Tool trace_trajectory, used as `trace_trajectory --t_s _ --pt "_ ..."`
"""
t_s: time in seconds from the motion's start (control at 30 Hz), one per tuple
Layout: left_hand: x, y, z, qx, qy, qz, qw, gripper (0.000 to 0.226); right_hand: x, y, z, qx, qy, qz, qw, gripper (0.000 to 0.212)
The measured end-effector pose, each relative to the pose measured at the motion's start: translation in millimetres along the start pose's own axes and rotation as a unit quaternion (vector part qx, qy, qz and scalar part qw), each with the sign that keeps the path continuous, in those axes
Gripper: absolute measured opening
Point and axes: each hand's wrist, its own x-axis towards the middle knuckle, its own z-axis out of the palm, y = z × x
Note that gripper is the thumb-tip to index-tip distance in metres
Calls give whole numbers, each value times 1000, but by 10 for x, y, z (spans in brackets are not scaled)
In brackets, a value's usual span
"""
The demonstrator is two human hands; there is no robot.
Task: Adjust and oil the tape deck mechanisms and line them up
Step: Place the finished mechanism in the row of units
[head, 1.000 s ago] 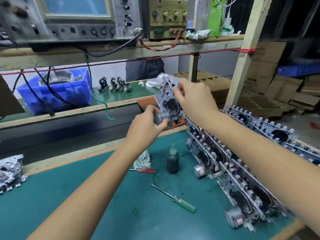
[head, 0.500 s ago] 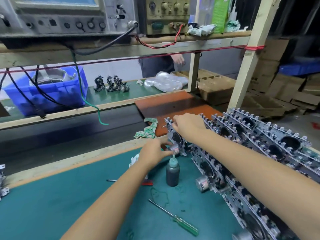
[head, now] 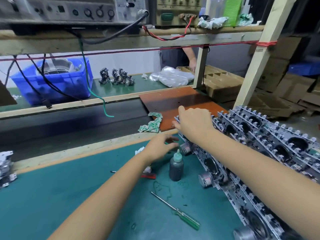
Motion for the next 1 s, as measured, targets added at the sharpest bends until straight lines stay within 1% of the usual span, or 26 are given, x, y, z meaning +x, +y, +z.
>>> trace_trajectory --t_s 0.13,0.2,0.27,0.37,0.43,0.5,0.57,0.67,0.73,0.8,0.87,0.93,1.0 --pt "-447 -5 -374 -37 132 21 990 7 -142 -354 -392 64 52 -54 995 29" --pt "-838 -57 -563 -51 187 29 981 15 -218 -601 -580 123 39 -99 987 26" --pt "-1292 -164 -708 -42 232 13 972 14 -317 -908 -698 171 15 -160 972 23" --pt "-1971 -453 -836 2 287 -58 956 15 -460 -1445 -742 219 -10 -264 939 26" --pt "-2396 -681 -878 46 307 -116 943 19 -560 -1842 -709 245 -36 -322 914 29" --pt "-2778 -904 -897 81 324 -169 927 20 -685 -2242 -652 276 -58 -357 890 27" --pt "-3090 -1101 -921 113 333 -217 911 21 -831 -2618 -593 316 -73 -368 871 27" --pt "-3354 -1346 -1010 154 321 -247 901 21 -969 -3106 -497 371 -98 -348 855 28" --pt "-3387 -1518 -1103 151 338 -244 896 25 -913 -3375 -416 400 -102 -313 856 25" --pt "-3328 -1696 -1253 128 368 -256 885 41 -761 -3616 -335 454 -119 -248 848 23" --pt "-3202 -1847 -1432 95 399 -280 868 55 -557 -3812 -279 536 -139 -149 819 27" --pt "-3047 -1982 -1620 61 435 -299 847 65 -333 -3947 -237 583 -146 -68 797 35" --pt "-2895 -2113 -1814 29 466 -315 826 70 -137 -4040 -185 587 -161 -56 791 40"
